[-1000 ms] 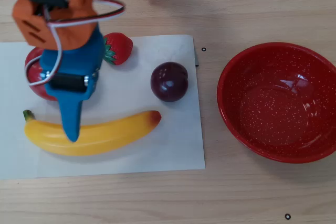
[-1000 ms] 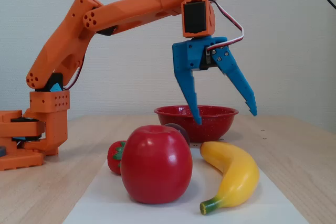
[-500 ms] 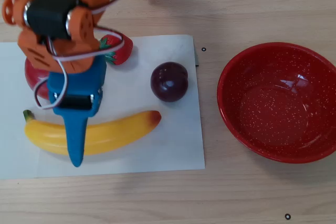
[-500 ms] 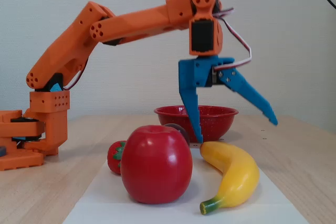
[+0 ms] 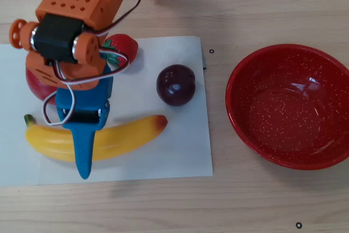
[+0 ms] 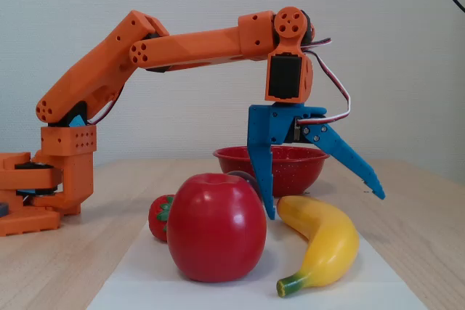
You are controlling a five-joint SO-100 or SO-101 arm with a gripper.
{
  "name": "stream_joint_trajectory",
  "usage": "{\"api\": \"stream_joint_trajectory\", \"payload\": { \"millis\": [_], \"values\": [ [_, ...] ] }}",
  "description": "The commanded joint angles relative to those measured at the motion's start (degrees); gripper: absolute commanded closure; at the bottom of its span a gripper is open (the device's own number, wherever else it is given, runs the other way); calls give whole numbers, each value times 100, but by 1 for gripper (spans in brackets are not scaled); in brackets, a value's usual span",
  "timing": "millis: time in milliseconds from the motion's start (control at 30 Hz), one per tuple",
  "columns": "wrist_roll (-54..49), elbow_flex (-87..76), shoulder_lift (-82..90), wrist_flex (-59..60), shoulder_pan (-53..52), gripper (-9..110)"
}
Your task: Grasp the banana and put it in the red bowl
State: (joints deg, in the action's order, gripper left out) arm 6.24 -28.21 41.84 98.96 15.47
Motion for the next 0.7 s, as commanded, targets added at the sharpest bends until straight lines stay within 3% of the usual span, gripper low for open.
{"api": "stream_joint_trajectory", "payload": {
  "millis": [0,433,667],
  "values": [
    [105,554,255,-105,79,41],
    [149,729,-237,-431,44,43],
    [141,782,-378,-545,35,54]
  ]
}}
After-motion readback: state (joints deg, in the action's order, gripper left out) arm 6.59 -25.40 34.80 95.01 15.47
